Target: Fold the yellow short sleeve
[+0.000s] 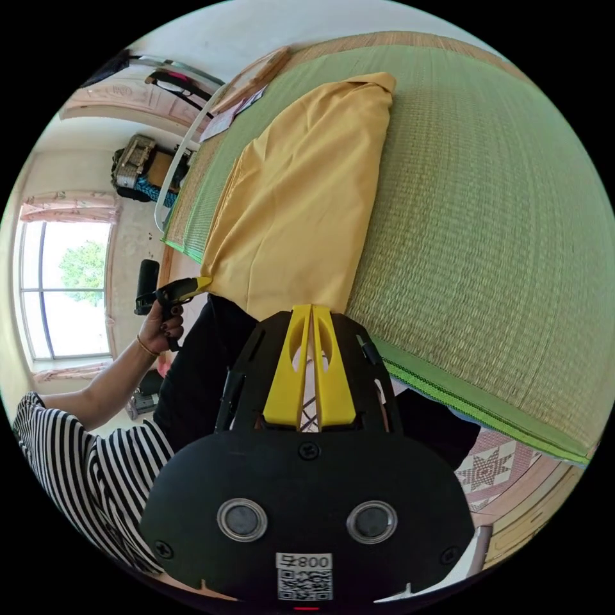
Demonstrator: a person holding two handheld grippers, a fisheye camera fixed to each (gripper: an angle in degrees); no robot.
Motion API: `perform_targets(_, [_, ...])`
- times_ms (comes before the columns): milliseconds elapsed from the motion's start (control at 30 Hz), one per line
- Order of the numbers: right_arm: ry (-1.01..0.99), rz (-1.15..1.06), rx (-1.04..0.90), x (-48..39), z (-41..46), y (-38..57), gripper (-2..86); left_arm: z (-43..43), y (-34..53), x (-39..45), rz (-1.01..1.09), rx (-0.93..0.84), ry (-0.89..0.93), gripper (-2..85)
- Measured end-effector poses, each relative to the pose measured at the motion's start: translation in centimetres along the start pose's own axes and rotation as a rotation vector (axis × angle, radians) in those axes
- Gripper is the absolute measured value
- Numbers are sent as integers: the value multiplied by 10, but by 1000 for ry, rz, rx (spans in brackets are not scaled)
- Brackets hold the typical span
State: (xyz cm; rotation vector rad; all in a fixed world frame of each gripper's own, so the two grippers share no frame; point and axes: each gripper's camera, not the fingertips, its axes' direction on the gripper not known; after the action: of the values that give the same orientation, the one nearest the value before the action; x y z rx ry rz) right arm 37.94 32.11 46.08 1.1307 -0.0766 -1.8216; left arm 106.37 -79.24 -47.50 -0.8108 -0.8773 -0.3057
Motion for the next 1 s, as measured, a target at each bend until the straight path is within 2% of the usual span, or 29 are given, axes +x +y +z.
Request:
perform_targets(233, [-70, 51, 105, 37, 0, 27, 34, 20, 28, 12, 12, -52, 61, 29])
perform_targets(433, [-334, 48, 60, 34, 62, 55, 85, 36, 56, 23, 0, -36, 120, 28])
perform_targets(700, [-728, 180, -18, 53, 171, 71, 112, 58, 89, 35, -15, -14, 196, 28])
perform_targets(1000, [-896, 321, 70, 85, 226, 98, 111, 78, 120, 27, -65, 37, 273, 28])
